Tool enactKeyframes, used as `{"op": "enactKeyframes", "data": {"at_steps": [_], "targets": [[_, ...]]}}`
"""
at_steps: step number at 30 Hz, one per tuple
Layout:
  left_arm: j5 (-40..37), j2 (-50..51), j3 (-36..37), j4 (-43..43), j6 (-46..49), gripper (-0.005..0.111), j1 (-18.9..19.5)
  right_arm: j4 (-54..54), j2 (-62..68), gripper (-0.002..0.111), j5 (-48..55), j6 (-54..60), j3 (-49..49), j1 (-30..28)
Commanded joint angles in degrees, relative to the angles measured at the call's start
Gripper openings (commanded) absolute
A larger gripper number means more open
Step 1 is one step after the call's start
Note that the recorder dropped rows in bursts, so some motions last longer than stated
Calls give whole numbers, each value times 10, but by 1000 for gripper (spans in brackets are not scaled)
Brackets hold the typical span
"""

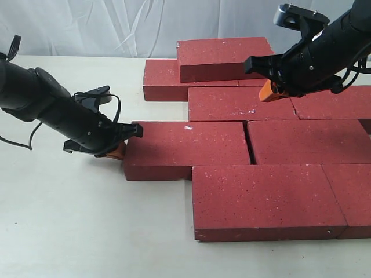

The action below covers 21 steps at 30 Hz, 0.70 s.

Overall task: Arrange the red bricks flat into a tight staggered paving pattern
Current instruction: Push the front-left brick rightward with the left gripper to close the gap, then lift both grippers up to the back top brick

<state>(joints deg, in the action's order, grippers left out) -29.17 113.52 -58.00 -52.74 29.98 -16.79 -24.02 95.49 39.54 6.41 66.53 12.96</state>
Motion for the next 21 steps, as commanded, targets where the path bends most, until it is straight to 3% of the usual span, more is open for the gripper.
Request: {"op": "enactKeyframes", "data": {"at_steps": [1, 15, 21], "targets": [[-10, 12, -1, -29, 2, 0, -21, 0, -5, -1, -6, 3, 1, -3], [-20, 12, -3, -29, 6, 0, -20, 2, -5, -1, -7, 3, 1, -3], [-56, -5, -3, 5, -19, 0, 42, 10, -5, -1, -13, 3, 1, -3]]}}
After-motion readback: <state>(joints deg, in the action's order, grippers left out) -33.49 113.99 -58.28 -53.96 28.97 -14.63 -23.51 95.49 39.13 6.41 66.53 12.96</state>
